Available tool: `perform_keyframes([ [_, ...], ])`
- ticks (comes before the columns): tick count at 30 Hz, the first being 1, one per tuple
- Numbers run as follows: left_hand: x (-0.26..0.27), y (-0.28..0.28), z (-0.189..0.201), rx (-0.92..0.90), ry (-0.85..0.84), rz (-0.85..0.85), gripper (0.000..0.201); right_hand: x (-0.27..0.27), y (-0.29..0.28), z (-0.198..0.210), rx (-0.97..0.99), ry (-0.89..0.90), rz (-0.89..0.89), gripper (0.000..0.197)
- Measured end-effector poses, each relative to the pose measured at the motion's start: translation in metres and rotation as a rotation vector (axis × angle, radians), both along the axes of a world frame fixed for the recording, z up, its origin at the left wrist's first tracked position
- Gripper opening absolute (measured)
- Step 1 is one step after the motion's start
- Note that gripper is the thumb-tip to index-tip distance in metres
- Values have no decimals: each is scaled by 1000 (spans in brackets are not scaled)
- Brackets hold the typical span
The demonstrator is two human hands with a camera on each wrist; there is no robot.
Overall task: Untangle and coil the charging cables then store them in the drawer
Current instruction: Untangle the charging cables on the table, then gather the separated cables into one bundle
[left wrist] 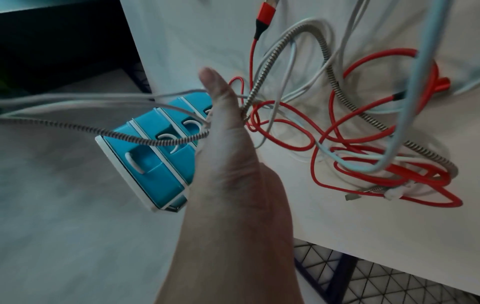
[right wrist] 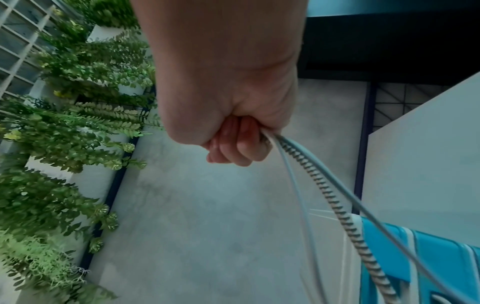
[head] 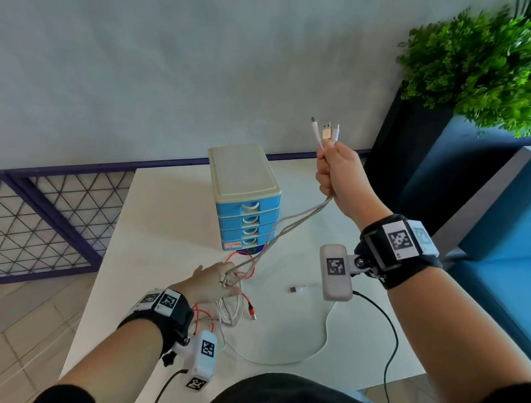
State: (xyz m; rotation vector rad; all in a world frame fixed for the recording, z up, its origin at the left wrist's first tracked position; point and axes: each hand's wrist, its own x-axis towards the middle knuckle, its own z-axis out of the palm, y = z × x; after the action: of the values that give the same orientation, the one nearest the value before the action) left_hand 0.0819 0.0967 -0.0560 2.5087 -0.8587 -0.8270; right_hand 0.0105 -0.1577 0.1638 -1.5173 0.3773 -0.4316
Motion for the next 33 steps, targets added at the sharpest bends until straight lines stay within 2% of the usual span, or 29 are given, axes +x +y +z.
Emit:
perform_keyframes([
  [3,-2,-3,7,-170,248,87,112,-2,4,-9,-21,51,29,33],
  [5,-3,-7,16,-283,407,161,134,-3,6,-15,-50,94,37,32],
  [6,-2,-8,20,-351,461,198,136,-4,8,-17,-62,112,43,32],
  [8,1,-12,26,-424,521,235,117,-6,11,-21,-73,129,62,32],
  [10,6,-15,22,-384,499,297,83,-9,14,-23,-74,136,91,32],
  [12,13,-19,8,-298,281,325,39,-12,18,-24,-81,154,122,33],
  [13,14,-20,5,-243,157,296,24,-14,20,-24,-87,161,136,33],
  [14,15,-21,1,-186,60,264,18,-16,22,-25,-92,168,151,33],
  [16,12,-26,-2,-73,-36,244,20,-19,27,-26,-104,188,174,33],
  [21,5,-38,-10,259,-148,208,23,-27,33,-32,-133,210,219,34],
  [25,-1,-42,-16,392,-184,217,23,-35,35,-39,-179,242,234,34],
  [28,-3,-40,-10,290,-194,306,22,-40,33,-46,-218,286,233,34],
  [31,4,-41,8,58,-160,410,28,-39,30,-51,-189,305,240,32],
  [33,11,-44,25,-123,-59,437,24,-35,30,-53,-231,315,253,31],
])
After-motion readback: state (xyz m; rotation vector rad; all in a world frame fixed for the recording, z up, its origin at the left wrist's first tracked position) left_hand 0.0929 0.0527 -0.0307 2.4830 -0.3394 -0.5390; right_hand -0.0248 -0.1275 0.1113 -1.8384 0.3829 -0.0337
